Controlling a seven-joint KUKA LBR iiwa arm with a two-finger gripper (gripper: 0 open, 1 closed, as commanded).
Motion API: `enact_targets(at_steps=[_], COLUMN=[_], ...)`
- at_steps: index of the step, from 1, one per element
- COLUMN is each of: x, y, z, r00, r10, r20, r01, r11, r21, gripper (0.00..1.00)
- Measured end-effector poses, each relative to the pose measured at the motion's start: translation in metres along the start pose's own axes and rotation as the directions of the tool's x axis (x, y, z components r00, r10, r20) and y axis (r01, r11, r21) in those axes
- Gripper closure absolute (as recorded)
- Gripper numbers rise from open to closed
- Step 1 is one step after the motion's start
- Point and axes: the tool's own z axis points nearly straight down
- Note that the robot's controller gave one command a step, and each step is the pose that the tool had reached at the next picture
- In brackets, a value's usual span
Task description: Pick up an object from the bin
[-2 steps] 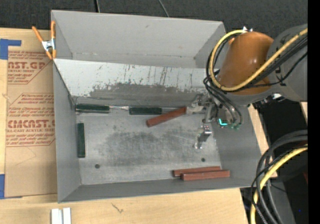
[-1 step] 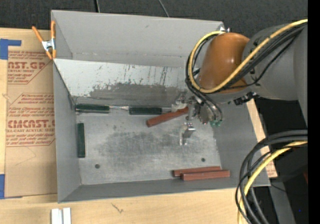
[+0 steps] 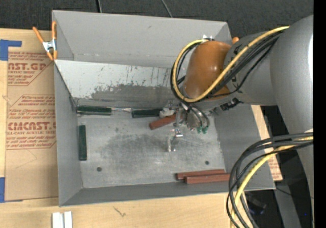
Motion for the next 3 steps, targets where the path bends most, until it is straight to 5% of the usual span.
enact_targets(at_steps=[1, 2, 3], x=[-0.003, -0.012, -0.012], y=[0.001, 0.019, 0.019], z=[-0.002, 0.006, 0.006], r00=[0.999, 1.000, 1.000], r10=[-0.054, 0.021, 0.020], r20=[0.001, 0.022, 0.022], r01=[0.054, -0.021, -0.021], r11=[0.999, 1.000, 1.000], r21=[0.003, 0.005, 0.005], gripper=[0.00, 1.00, 1.00])
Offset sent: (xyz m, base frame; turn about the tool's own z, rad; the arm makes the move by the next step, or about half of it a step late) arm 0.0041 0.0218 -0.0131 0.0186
